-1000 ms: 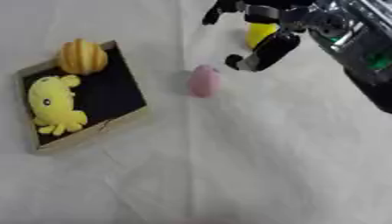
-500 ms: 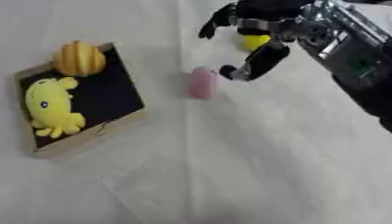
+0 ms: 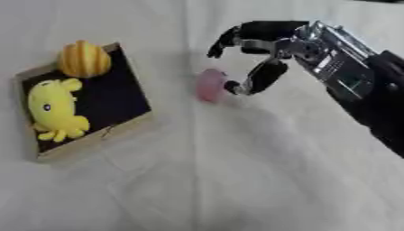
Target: Pick up objects on the table and place them in the box.
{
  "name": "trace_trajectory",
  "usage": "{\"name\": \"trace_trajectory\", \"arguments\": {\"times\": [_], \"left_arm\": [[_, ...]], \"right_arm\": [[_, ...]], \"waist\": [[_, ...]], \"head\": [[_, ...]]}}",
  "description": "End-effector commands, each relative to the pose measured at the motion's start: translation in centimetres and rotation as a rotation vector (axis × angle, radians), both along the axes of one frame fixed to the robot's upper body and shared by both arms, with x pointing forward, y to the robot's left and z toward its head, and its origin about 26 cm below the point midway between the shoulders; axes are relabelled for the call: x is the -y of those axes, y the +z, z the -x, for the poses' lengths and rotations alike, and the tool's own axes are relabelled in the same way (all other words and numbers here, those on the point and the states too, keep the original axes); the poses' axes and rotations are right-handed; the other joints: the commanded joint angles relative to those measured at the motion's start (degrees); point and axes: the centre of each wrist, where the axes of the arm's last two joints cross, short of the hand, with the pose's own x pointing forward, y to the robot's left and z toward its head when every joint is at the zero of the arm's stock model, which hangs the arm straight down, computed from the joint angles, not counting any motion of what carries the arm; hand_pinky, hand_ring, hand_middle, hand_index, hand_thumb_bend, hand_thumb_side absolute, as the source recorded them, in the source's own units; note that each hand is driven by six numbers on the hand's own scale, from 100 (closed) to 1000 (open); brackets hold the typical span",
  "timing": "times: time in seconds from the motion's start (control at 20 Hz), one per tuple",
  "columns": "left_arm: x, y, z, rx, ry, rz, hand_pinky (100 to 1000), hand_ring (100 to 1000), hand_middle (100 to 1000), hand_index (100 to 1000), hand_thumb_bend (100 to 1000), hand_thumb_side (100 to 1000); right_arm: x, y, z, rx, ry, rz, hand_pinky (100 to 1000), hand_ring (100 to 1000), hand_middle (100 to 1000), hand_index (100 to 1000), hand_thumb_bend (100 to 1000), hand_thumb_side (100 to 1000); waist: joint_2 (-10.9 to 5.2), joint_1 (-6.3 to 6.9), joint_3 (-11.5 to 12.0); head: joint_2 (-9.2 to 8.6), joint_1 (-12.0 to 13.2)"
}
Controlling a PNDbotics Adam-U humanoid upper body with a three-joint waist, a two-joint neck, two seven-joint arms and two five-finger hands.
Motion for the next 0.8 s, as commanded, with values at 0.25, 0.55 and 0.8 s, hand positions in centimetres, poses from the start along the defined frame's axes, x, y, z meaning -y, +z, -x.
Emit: {"name": "trace_trajectory", "arguments": {"times": [0.25, 0.55, 0.8], "left_arm": [[-0.14, 1.15, 0.3, 0.044, 0.003, -0.005, 739, 632, 605, 780, 100, 502], [-0.06, 1.2, 0.27, 0.045, 0.0, -0.001, 738, 632, 605, 780, 100, 502], [-0.06, 1.21, 0.27, 0.045, 0.0, 0.001, 738, 632, 605, 780, 100, 502]], "right_arm": [[0.97, -0.1, -0.73, -0.011, -0.024, 0.007, 922, 921, 774, 887, 213, 300], [0.53, 0.0, -0.8, -0.017, -0.003, -0.025, 914, 901, 684, 823, 166, 256], [0.49, -0.08, -0.87, -0.005, -0.017, -0.044, 883, 841, 574, 731, 154, 151]], "waist": [[0.06, 0.07, 0.3], [0.09, 0.03, 0.3], [0.02, -0.11, 0.4]], "head": [[-0.47, 0.1], [-0.12, 0.3], [0.09, 0.4]]}}
